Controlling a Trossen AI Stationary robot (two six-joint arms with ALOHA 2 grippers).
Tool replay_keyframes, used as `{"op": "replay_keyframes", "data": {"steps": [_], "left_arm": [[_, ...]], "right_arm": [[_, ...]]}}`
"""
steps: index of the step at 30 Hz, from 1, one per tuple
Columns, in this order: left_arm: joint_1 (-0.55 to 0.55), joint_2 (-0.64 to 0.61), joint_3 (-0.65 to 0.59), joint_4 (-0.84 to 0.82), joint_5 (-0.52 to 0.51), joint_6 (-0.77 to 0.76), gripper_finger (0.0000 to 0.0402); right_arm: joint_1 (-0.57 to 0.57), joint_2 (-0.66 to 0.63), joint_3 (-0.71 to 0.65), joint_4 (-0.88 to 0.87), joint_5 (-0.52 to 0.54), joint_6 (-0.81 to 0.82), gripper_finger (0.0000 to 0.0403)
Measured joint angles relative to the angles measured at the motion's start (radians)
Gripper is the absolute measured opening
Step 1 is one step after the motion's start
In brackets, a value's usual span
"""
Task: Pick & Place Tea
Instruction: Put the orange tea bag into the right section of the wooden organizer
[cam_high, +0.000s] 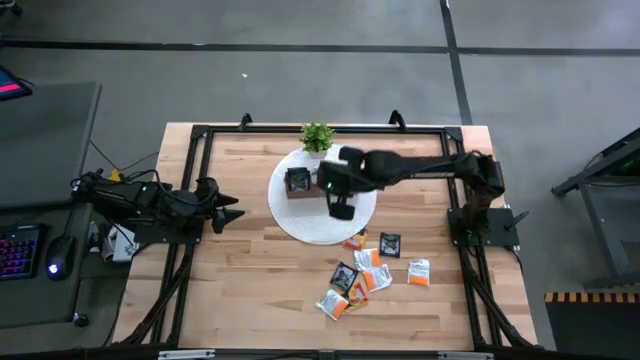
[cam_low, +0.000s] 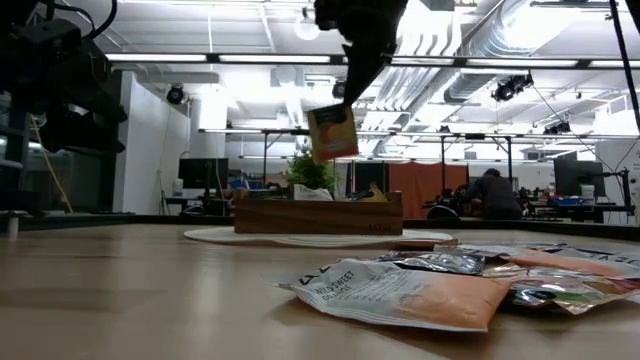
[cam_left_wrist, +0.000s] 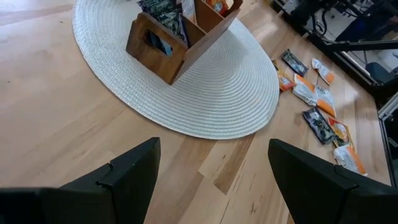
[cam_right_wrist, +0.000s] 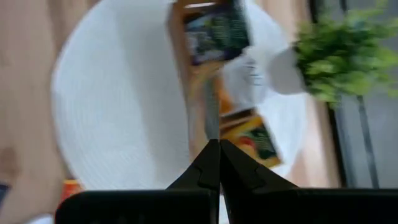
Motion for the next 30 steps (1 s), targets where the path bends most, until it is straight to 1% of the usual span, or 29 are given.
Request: {"op": "replay_keyframes", "data": {"steps": [8, 15, 18, 22, 26, 30], "left_arm": [[0.000, 0.000, 0.000, 0.000, -0.001, 0.000, 0.0296], [0.000, 0.000, 0.000, 0.000, -0.001, 0.000, 0.0296], [0.000, 0.000, 0.000, 0.000, -0.001, 0.000, 0.0296], [0.000, 0.000, 0.000, 0.000, -0.001, 0.000, 0.0296], [0.000, 0.000, 0.000, 0.000, -0.001, 0.000, 0.0296], [0.000, 0.000, 0.000, 0.000, -0.001, 0.000, 0.0296]], "right_arm": [[-0.099, -0.045, 0.000, -0.025, -0.004, -0.096, 0.0000], [-0.173, -0.045, 0.000, -0.027, -0.048, -0.181, 0.0000], [-0.204, -0.045, 0.000, -0.031, -0.077, -0.188, 0.0000], [-0.233, -0.045, 0.000, -0.047, -0.086, -0.211, 0.0000], [-0.253, -0.045, 0.000, -0.052, -0.139, -0.211, 0.0000], [-0.258, -0.051, -0.043, -0.033, -0.162, -0.213, 0.0000]]}}
